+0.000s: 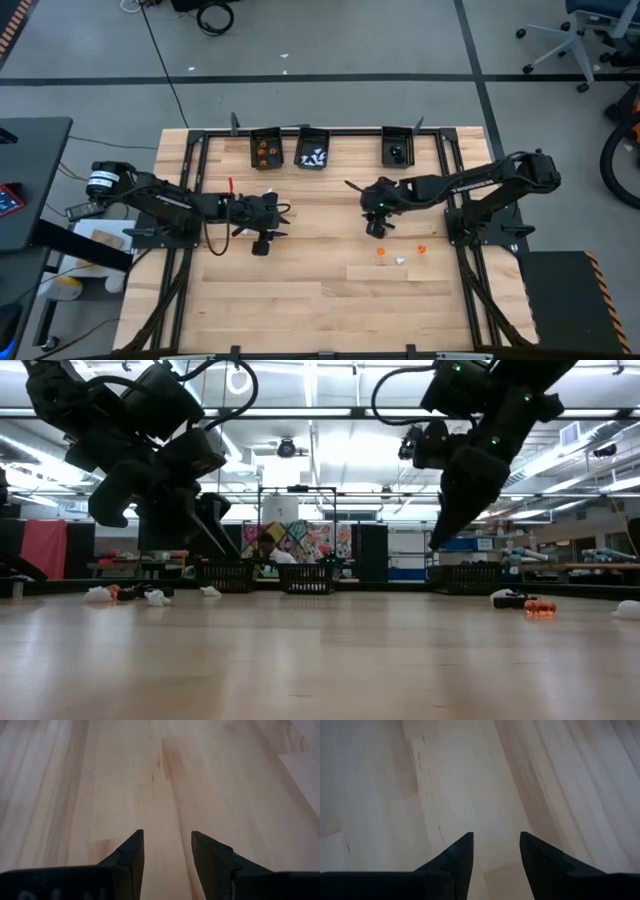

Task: Sort Halloween decoration
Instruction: Put the black voodoo toy into the right black bin

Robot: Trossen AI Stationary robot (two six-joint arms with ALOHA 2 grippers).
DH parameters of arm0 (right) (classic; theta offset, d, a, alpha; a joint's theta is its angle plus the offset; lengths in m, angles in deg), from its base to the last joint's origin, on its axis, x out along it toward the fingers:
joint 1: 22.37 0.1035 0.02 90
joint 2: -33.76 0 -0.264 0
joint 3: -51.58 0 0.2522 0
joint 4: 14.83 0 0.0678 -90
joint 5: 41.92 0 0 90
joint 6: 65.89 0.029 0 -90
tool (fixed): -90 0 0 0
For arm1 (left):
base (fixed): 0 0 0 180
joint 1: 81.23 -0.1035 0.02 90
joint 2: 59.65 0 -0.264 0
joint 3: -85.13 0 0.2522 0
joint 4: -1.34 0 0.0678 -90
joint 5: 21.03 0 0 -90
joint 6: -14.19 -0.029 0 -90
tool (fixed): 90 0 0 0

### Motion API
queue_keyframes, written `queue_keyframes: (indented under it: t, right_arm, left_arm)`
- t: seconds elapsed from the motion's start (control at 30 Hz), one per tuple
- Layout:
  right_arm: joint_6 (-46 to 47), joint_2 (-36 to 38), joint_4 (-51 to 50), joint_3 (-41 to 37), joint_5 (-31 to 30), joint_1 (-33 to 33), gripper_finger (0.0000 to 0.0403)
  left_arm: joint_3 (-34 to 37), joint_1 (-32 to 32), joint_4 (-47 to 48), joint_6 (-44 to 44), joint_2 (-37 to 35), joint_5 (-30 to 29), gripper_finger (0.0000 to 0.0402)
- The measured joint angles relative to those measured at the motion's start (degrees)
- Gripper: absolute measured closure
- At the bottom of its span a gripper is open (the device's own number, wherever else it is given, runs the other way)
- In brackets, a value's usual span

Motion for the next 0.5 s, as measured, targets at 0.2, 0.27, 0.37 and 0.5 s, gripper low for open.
queue_keyframes:
  t: [0.2, 0.27, 0.37, 0.5]
  right_arm:
    - [-0.4, 0.0, -0.1, 0.2, 0.1, 0.0, 0.0238]
    - [-0.4, 0.0, -0.5, 0.2, 0.5, 0.0, 0.0238]
    - [-0.3, 0.0, -1.6, 0.2, 1.8, -0.3, 0.0238]
    - [2.8, 0.0, -2.9, 0.2, 3.5, -0.7, 0.0238]
  left_arm:
    - [0.0, 0.0, 0.6, 0.8, 0.0, 0.0, 0.0258]
    - [0.0, 0.0, 0.6, 0.8, 0.0, 0.0, 0.0258]
    - [0.0, 0.0, 0.6, 0.7, 0.0, 0.0, 0.0258]
    - [0.0, 0.0, -0.2, -1.2, 0.0, 0.0, 0.0258]
